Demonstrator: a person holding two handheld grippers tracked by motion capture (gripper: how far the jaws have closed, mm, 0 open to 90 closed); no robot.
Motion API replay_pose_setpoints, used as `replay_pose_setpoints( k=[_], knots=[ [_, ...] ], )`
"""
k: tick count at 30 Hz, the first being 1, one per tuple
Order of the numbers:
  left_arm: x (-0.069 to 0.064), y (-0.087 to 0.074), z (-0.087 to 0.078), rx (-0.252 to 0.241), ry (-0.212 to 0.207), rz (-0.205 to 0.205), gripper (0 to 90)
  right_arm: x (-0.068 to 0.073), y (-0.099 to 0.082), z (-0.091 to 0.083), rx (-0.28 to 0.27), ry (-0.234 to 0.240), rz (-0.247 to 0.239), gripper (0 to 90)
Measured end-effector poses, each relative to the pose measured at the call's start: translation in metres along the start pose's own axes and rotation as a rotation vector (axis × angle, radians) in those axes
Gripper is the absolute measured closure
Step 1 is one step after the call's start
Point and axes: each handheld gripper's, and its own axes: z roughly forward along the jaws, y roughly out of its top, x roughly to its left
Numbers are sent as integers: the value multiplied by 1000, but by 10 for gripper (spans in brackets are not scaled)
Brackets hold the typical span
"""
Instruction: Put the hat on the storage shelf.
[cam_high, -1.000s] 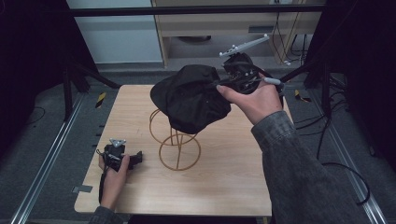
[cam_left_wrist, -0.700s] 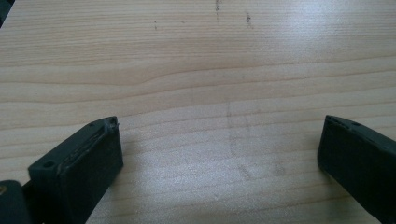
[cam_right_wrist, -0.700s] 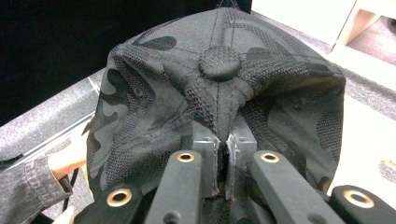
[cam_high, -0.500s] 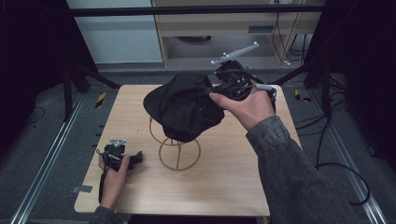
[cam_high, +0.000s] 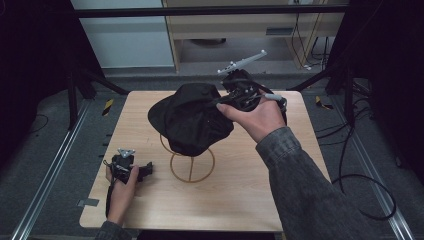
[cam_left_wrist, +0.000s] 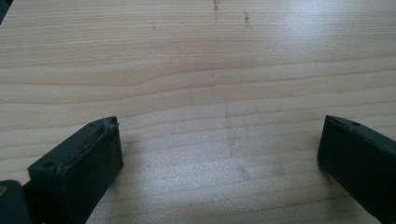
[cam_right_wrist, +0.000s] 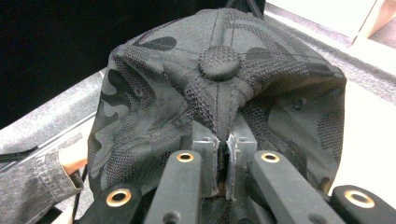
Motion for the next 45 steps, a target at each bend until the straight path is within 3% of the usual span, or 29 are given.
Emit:
replay_pose_setpoints(
  k=[26,45],
  knots=[
    [0,0,0,0,0,0,0,5,-21,16,61,9,8,844],
    [0,0,0,0,0,0,0,11,-25,24,93,-4,-8,844]
  ],
)
